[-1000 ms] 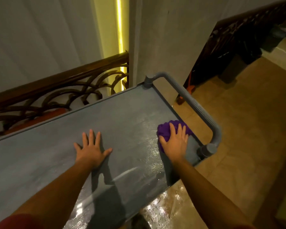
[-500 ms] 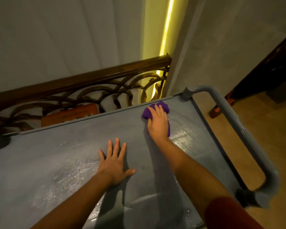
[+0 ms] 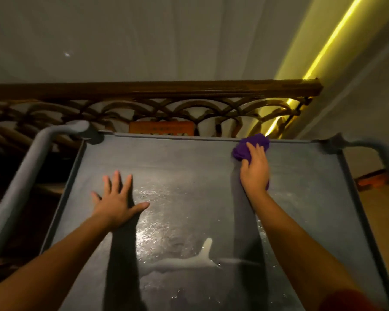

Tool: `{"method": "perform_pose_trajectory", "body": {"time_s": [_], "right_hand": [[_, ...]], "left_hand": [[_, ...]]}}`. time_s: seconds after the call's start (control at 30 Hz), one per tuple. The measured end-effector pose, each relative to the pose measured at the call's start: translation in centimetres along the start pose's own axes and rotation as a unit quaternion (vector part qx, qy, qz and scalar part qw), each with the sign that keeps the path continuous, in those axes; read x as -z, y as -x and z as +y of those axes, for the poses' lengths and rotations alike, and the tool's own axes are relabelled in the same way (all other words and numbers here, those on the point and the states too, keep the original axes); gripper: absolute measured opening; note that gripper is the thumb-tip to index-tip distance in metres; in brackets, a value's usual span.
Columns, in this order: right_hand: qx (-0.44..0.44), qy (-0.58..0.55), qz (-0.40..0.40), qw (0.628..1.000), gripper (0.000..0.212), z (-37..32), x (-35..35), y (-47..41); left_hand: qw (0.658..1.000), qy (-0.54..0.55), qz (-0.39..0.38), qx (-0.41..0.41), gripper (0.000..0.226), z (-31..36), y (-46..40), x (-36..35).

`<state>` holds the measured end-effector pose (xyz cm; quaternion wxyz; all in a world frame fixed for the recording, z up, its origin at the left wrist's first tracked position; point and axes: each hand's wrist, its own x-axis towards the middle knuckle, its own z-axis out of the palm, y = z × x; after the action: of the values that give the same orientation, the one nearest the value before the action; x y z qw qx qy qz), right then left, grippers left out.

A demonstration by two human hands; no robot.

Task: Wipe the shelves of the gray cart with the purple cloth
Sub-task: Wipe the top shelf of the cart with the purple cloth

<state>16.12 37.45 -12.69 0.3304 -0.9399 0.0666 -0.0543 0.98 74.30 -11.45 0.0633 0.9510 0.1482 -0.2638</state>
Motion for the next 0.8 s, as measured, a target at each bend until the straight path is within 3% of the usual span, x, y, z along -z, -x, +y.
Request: {"method": "perform_pose_trajectory", "body": {"time_s": [0.2,0.27,0.33,0.4,0.53,0.7,0.8], "right_hand": [[0.159,-0.041,-0.143,0.976,0.056,-15.7,-11.3,7.5],[0.218,-0.023,-0.187,0.958,0.055,-18.7,-13.4,9.3],[0.246,-0.032,-0.211,0.946,0.057,-18.8,-13.1,8.9],[0.229,-0.045,-0.174,0.957,0.056,-17.4,-12.0,7.4],[0.151,-0.028,-0.127,0.980,0.054,-18.6,-12.6,9.1],[0.229,-0.078,-0.243,0.939,0.055,-24.3,-15.8,20.3],[0.312,-0.029,-0.281,0.907,0.062,-24.0,-15.4,27.3]], "left_hand": [[0.998,0.047,-0.043,-0.019,0.120,-1.1,1.0,2.1],[0.996,0.090,-0.025,-0.005,0.116,-2.8,3.0,3.0],[0.994,0.104,0.031,0.001,0.109,-5.1,6.7,2.5],[0.991,0.112,0.074,-0.012,0.101,-7.8,11.9,0.1],[0.999,0.014,-0.020,-0.033,0.109,-10.7,19.4,-5.8],[0.998,-0.051,-0.042,-0.022,0.114,-10.9,19.0,-7.2],[0.997,-0.060,-0.042,-0.013,0.115,-10.9,19.1,-7.4]]}}
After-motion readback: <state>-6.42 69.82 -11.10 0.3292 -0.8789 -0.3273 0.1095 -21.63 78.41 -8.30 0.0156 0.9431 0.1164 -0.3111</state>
